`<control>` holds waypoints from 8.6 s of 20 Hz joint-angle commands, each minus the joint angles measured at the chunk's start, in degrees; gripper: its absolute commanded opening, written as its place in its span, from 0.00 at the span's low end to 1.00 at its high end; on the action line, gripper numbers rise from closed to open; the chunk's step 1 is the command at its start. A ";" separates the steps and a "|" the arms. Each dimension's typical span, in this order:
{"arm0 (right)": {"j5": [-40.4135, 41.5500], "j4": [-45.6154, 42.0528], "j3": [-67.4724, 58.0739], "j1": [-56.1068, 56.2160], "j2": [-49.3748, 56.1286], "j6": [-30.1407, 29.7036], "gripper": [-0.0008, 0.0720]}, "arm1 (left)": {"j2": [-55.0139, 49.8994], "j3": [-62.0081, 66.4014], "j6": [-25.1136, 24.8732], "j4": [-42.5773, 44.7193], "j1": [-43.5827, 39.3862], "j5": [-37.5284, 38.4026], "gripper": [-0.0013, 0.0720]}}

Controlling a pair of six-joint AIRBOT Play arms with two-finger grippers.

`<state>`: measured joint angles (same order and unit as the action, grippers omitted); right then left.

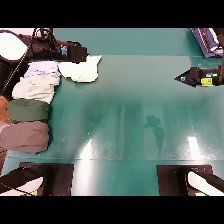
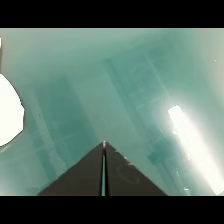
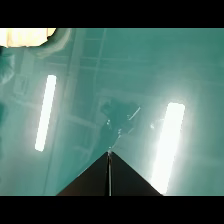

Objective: Fold the shirts.

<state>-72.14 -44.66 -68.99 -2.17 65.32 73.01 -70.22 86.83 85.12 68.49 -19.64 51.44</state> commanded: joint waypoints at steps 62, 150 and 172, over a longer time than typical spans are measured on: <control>4.76 -0.44 -21.62 -0.09 -10.19 0.02 0.03 | -0.02 -7.26 -22.84 -11.87 -3.08 26.10 0.53; -30.62 -44.70 -46.21 35.63 11.61 23.96 0.03 | 25.35 -17.40 -3.74 -14.43 13.84 31.85 0.05; -8.76 -19.91 -46.23 13.40 35.34 13.03 0.71 | -11.30 -11.28 -8.63 -3.93 22.21 11.08 0.80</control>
<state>-74.50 -65.67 -115.22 14.09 102.98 89.27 -82.41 73.95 76.23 64.53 -1.48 53.82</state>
